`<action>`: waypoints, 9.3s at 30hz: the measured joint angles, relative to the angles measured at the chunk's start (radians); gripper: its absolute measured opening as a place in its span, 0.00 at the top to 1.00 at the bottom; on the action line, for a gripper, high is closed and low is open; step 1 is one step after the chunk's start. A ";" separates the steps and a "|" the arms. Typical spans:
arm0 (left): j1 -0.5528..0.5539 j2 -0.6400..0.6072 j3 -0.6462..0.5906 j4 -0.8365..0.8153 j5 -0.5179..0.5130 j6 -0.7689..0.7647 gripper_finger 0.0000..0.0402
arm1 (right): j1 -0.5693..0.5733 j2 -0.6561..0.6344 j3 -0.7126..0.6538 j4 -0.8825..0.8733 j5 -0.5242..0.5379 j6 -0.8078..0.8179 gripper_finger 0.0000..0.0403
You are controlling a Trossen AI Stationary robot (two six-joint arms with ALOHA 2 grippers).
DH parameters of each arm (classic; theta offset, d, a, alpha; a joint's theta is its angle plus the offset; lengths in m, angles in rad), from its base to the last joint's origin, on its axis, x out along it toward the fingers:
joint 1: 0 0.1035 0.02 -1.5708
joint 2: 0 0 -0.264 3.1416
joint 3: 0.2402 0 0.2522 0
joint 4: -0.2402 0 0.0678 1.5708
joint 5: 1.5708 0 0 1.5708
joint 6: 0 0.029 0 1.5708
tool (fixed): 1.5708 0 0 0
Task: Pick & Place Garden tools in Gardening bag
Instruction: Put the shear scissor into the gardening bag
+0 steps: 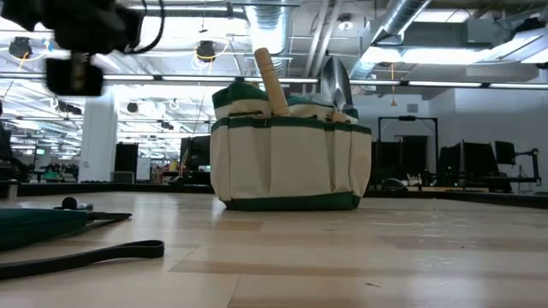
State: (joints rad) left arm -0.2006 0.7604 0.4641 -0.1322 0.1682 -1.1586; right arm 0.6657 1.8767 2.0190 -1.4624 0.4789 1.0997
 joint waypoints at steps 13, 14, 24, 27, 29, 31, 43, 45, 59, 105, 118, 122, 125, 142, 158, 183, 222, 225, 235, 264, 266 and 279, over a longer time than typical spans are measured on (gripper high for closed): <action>-0.484 0.459 0.153 -0.067 -0.282 -0.728 1.00 | 0.090 -0.020 -0.002 -0.109 -0.033 -0.117 0.34; -0.496 0.498 0.185 -0.082 -0.281 -0.744 1.00 | 0.093 -0.022 -0.002 -0.108 -0.031 -0.129 0.34; -0.513 0.724 0.422 -0.190 -0.247 -0.759 1.00 | 0.081 -0.063 0.000 -0.109 0.016 -0.191 0.34; -0.513 0.750 0.424 -0.196 -0.242 -0.791 1.00 | 0.078 -0.065 0.000 -0.109 0.016 -0.191 0.34; -0.513 0.763 0.425 -0.197 -0.241 -0.796 1.00 | 0.077 -0.065 0.000 -0.109 0.016 -0.191 0.34; -0.513 0.776 0.425 -0.202 -0.241 -0.798 1.00 | 0.078 -0.065 0.000 -0.109 0.016 -0.191 0.34; -0.512 0.830 0.425 -0.197 -0.288 -0.710 0.89 | 0.080 -0.057 -0.001 -0.105 0.045 -0.162 0.34; -0.511 0.834 0.425 -0.197 -0.305 -0.687 0.84 | 0.081 -0.057 -0.001 -0.104 0.045 -0.159 0.34; -0.547 0.834 0.405 -0.198 -0.293 -0.705 0.52 | 0.077 -0.057 -0.001 -0.104 0.045 -0.156 0.34; -0.508 0.924 0.394 -0.009 -0.187 -0.631 0.99 | 0.060 -0.056 -0.001 -0.101 0.076 -0.219 0.34; -0.458 0.507 0.401 -0.100 -0.206 -0.633 1.00 | 0.054 -0.056 -0.001 0.115 0.200 -0.764 0.34; -0.426 0.423 0.402 -0.095 -0.193 -0.637 1.00 | 0.011 -0.056 -0.001 0.394 0.208 -1.134 0.34; -0.398 0.376 0.402 -0.095 -0.171 -0.644 1.00 | -0.048 -0.056 -0.001 0.620 0.111 -1.334 0.34; -0.348 0.302 0.404 -0.076 -0.167 -0.634 1.00 | -0.274 0.051 -0.005 0.821 -0.242 -1.434 0.34; -0.456 0.279 0.404 -0.037 -0.690 -0.994 1.00 | -0.096 -0.151 -0.002 0.460 0.043 -0.936 0.34; -0.516 -0.023 0.009 0.333 -0.725 -1.048 1.00 | -0.088 -0.153 -0.001 0.454 0.279 -0.664 0.34; -0.342 0.538 -0.134 1.231 -0.714 -1.092 1.00 | -0.112 -0.153 -0.001 0.446 0.282 -0.662 0.34; -0.334 0.561 -0.134 1.259 -0.715 -1.102 1.00 | -0.112 -0.153 -0.001 0.446 0.282 -0.662 0.34; -0.273 0.617 -0.134 1.346 -0.689 -1.106 1.00 | -0.112 -0.153 -0.001 0.446 0.282 -0.661 0.34; -0.256 0.631 -0.140 1.348 -0.659 -1.174 1.00 | -0.147 -0.153 -0.001 0.445 0.282 -0.654 0.34; -0.255 0.631 -0.156 1.344 -0.660 -1.176 1.00 | -0.150 -0.153 -0.001 0.445 0.282 -0.654 0.34; -0.201 0.631 -0.199 1.361 -0.662 -1.177 1.00 | -0.172 -0.153 -0.001 0.445 0.281 -0.655 0.34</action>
State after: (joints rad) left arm -0.4013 1.3914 0.2649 1.2289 -0.4942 -2.3360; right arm 0.4942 1.7233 2.0180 -1.0172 0.7600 0.4446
